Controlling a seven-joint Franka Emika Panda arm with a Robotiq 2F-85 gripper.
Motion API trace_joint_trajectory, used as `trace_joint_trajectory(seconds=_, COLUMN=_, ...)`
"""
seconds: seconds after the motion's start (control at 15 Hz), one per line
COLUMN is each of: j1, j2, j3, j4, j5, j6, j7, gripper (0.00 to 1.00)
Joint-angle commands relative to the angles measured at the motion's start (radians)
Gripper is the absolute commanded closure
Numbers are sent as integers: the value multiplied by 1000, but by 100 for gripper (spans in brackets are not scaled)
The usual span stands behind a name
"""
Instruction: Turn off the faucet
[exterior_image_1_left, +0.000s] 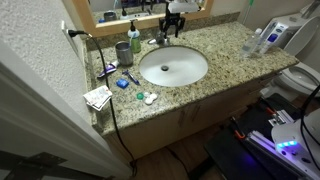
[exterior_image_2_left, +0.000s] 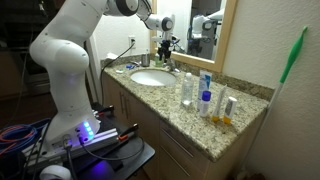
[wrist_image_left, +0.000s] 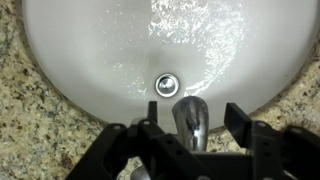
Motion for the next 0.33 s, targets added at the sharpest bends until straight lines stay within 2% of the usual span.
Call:
trace_joint_trajectory(seconds=0.0, j1=-9, j2=-148, j3=0, j4=-162, j5=8, j6=-40, j7=-60, gripper=1)
trace_joint_trajectory(seconds=0.07, j1=-13, j2=-154, j3=-2, j4=-168, j5=12, j6=-69, j7=-63, gripper=0)
trace_joint_trajectory(seconds=0.13, j1=3, j2=-85, j3=-7, j4=-73, j5=4, j6=-50, j7=-31, gripper=9)
trace_joint_trajectory(seconds=0.27, j1=0, j2=-121, j3=-7, j4=-111, j5=3, j6=-70, j7=-36, gripper=0)
